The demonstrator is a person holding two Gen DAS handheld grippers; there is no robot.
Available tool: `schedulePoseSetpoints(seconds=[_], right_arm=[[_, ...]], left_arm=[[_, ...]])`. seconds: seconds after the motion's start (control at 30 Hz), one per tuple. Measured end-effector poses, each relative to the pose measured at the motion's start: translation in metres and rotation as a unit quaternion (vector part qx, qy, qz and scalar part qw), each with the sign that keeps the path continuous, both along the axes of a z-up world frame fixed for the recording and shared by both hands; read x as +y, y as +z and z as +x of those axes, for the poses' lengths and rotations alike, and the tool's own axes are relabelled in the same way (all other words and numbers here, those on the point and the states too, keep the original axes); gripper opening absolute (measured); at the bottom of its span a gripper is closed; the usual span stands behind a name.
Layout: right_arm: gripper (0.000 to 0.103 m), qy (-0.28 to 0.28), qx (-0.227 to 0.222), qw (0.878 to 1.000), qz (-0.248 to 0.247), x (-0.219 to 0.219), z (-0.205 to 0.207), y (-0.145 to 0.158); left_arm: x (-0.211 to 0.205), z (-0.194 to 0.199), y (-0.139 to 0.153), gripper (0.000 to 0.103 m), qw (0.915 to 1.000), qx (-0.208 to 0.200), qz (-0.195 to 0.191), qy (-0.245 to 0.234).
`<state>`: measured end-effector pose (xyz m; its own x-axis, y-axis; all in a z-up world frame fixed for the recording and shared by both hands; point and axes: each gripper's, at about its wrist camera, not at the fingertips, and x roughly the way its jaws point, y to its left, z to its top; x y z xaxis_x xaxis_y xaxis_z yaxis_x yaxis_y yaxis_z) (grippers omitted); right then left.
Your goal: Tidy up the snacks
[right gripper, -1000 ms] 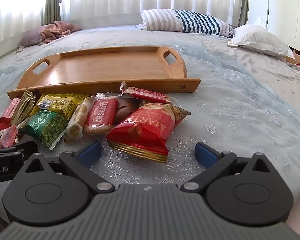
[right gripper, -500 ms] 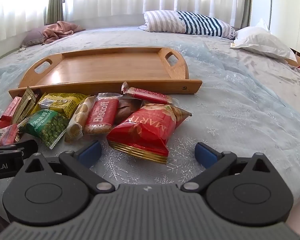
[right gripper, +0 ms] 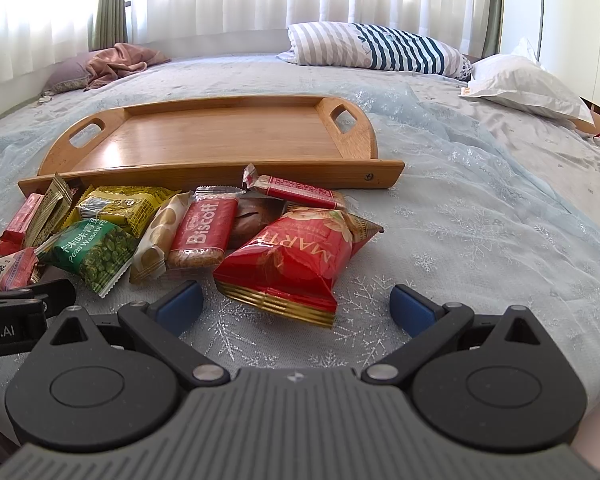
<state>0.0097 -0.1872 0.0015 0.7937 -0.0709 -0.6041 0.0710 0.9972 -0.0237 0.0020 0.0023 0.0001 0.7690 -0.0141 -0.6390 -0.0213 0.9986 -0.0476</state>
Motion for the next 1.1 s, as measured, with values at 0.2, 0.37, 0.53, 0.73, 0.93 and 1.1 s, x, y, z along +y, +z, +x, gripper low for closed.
schedulePoseSetpoints(seconds=[0.2,0.37,0.53,0.73,0.93,1.1], right_arm=[[0.103,0.000,0.000,1.000,0.000,-0.0002,-0.0001,-0.0002],[0.103,0.000,-0.001,1.000,0.001,-0.0003,-0.0002,-0.0001],[0.103,0.000,0.000,1.000,0.000,0.0000,-0.0002,0.0001],[0.103,0.000,0.000,1.000,0.001,-0.0001,-0.0003,0.0000],[0.103,0.000,0.000,1.000,0.001,-0.0003,-0.0003,0.0001],[0.103,0.000,-0.001,1.000,0.001,-0.0002,-0.0004,0.0000]], left_arm=[[-0.0004,-0.0002,0.0002,0.103,1.0000,0.000,0.000,0.000],[-0.0004,-0.0001,0.0001,0.103,1.0000,0.000,0.000,0.000],[-0.0004,-0.0001,0.0002,0.103,1.0000,0.000,0.000,0.000],[0.0000,0.0002,0.0004,0.103,1.0000,0.002,-0.002,-0.001],[0.0000,0.0003,0.0003,0.103,1.0000,0.002,-0.002,-0.001],[0.0001,0.0004,0.0004,0.103,1.0000,0.002,-0.002,-0.001]])
